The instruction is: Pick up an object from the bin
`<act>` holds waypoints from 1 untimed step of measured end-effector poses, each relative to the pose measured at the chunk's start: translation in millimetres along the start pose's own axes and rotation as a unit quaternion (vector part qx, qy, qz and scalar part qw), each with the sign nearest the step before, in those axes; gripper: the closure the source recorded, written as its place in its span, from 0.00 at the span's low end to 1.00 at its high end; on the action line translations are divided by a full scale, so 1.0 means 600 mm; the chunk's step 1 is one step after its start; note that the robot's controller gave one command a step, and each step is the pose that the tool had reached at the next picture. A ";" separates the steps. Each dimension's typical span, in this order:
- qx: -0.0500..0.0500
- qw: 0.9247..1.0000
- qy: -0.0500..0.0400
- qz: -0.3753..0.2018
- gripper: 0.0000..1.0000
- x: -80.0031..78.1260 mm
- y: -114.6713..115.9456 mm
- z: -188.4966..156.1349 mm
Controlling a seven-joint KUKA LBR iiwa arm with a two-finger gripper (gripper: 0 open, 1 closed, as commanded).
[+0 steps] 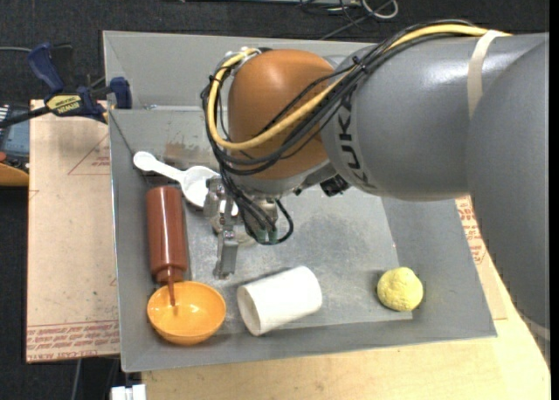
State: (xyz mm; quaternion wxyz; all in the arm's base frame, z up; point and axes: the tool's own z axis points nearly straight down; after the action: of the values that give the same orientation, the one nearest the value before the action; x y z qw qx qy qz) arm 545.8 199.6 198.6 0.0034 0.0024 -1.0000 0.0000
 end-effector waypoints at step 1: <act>-0.001 1.000 -0.004 0.003 0.00 -0.003 -0.002 -0.007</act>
Offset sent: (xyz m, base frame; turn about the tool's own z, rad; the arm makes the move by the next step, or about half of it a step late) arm -0.0621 0.0405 -0.1286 -0.2204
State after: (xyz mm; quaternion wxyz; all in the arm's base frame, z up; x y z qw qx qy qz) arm 547.9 198.5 202.8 -0.0002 -0.0002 -1.0000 -0.0007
